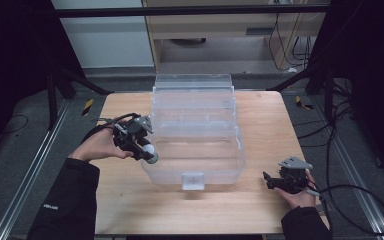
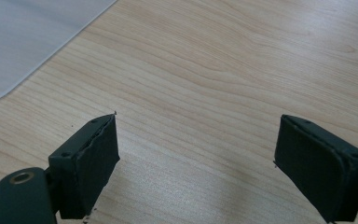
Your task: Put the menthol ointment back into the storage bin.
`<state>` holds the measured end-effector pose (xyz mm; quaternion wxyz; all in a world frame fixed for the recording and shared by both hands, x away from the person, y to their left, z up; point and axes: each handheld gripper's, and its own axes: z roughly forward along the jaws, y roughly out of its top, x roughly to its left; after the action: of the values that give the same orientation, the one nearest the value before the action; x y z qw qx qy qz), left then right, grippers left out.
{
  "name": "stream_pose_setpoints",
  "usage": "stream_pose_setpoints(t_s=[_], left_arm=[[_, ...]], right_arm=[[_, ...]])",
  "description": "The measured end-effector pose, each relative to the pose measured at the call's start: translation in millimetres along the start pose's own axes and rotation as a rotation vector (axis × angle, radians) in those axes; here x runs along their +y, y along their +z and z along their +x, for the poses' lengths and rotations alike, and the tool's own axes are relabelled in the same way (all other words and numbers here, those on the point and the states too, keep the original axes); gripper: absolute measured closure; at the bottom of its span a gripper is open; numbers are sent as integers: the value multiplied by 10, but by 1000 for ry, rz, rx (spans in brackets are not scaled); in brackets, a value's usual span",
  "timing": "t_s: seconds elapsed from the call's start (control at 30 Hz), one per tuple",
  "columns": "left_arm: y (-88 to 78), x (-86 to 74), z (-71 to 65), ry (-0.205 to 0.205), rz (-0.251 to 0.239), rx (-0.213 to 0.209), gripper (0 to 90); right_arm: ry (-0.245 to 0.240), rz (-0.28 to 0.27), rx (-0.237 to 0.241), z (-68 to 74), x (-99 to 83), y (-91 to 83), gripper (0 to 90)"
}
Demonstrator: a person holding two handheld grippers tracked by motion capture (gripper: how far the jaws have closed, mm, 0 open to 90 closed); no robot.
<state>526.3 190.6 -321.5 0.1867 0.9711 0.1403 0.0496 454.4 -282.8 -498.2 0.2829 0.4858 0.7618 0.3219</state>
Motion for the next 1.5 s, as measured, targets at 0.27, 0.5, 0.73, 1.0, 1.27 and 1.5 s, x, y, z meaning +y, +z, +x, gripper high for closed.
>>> stream_pose_setpoints(t_s=[0.27, 0.5, 0.73, 1.0, 1.27, 1.5], left_arm=[[186, -32, 20, -2, 11, -22, 500], [318, -79, 40, -4, 29, -27, 500], [390, -112, 34, -7, 40, -27, 500], [460, -196, 34, -20, 46, -32, 500], [516, -197, 50, -19, 52, -35, 500], [568, -193, 58, -14, 60, -42, 500]], right_arm=[[-8, 2, 0, 2, -2, 5, 137], [-5, 6, 1, 10, -4, 2, 137], [1, -3, 3, 3, -4, -6, 137], [-3, 0, 4, 8, -3, -4, 137], [-15, 6, 3, 9, -6, 9, 137], [-14, 5, 3, 11, -6, 7, 136]])
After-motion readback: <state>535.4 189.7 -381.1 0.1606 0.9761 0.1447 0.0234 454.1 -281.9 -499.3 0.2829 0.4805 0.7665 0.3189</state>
